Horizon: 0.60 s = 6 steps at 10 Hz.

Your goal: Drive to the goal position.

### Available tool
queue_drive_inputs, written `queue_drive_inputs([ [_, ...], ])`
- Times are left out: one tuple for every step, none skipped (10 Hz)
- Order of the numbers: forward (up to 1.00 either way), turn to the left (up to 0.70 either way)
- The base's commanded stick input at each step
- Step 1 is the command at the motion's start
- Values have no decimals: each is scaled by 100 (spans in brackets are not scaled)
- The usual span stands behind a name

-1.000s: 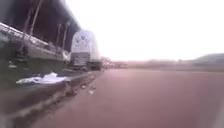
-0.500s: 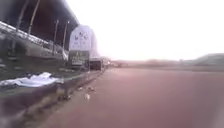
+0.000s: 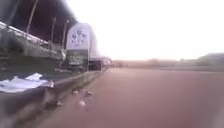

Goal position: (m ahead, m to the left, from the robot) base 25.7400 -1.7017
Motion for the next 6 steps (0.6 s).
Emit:
queue_drive_inputs([
  [70, -28],
  [70, -28],
  [70, -3],
  [70, 0],
  [70, -5],
  [70, -18],
])
